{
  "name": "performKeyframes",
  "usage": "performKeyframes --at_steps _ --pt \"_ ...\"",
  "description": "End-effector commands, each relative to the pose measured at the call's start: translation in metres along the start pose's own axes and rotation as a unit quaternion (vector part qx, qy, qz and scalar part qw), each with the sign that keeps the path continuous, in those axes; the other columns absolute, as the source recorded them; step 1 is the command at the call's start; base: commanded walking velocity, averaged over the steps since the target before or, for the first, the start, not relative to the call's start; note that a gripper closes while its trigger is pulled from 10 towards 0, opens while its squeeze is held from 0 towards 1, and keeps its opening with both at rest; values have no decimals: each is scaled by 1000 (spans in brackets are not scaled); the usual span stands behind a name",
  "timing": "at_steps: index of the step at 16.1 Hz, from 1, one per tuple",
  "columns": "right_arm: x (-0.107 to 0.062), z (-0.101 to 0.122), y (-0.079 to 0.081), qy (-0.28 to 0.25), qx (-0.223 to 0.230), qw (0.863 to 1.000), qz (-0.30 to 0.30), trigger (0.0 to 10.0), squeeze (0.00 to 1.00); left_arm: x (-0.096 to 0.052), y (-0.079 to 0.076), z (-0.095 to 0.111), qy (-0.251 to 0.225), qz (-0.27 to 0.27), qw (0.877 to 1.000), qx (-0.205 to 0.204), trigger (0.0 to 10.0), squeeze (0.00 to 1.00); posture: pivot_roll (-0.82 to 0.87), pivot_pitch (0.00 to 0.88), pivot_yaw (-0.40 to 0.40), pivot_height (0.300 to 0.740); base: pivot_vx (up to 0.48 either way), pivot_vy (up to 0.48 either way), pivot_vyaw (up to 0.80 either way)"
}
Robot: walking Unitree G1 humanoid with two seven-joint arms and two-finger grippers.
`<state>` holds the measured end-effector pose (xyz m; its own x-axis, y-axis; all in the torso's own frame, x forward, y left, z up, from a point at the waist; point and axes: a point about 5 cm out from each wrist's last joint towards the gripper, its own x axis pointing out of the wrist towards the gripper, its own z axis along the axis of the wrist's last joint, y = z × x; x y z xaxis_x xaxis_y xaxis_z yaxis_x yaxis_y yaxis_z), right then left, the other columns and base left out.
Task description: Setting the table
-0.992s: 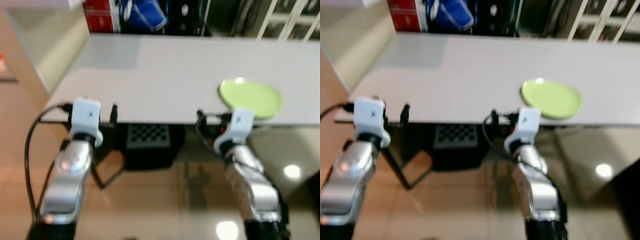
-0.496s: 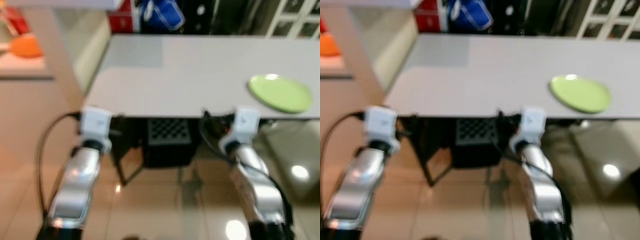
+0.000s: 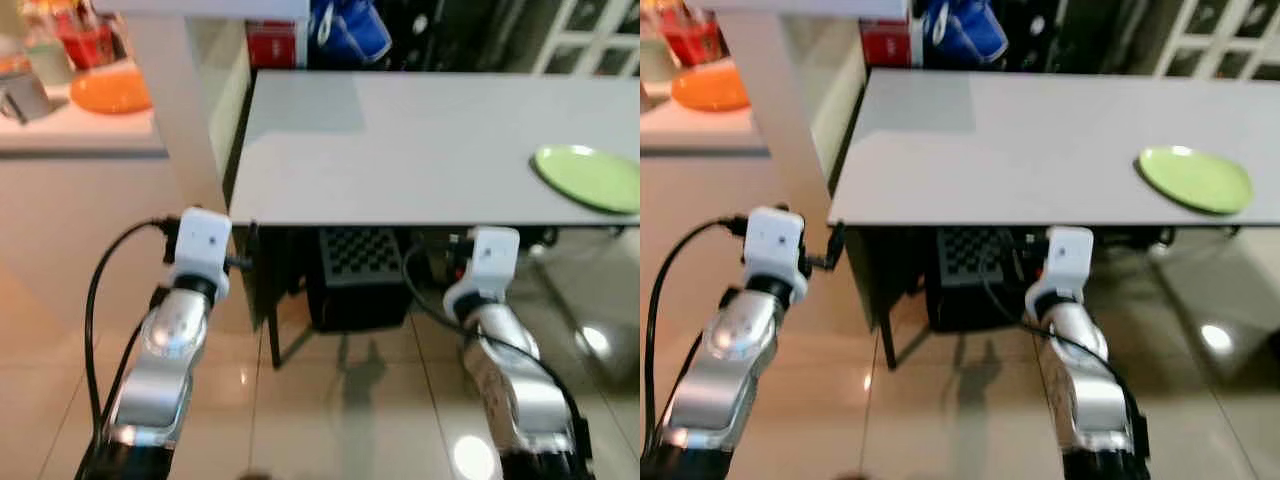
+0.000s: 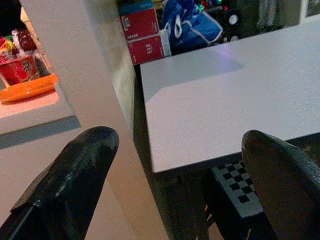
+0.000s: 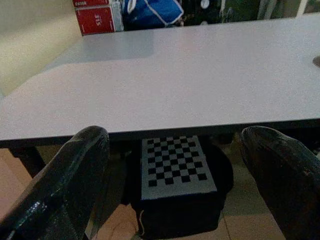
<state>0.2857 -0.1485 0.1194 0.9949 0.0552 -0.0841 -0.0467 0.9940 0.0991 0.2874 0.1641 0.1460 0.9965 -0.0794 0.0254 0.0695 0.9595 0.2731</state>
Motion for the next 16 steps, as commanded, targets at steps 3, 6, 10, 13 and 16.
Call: performKeyframes --at_steps 3,6,10,13,16 --pt "5 9 6 -14 3 1000 15 10000 0 1 10 1 -2 17 1000 12 10000 0 86 0 -29 740 0 380 0" --pt "3 8 12 -11 -2 1000 24 10000 0 -1 16 -1 4 32 999 12 10000 0 75 0 -26 740 0 384 0" --pt "7 13 6 -18 1 1000 17 10000 0 5 16 4 -6 33 999 9 10000 0 77 0 -28 740 0 381 0" --pt "5 12 8 -16 -3 1000 26 10000 0 2 19 3 -5 44 999 0 10000 0 69 0 -35 740 0 380 0" --pt "7 15 10 -19 -7 999 36 10000 0 1 18 1 -3 43 999 2 10000 0 73 0 -42 740 0 382 0"
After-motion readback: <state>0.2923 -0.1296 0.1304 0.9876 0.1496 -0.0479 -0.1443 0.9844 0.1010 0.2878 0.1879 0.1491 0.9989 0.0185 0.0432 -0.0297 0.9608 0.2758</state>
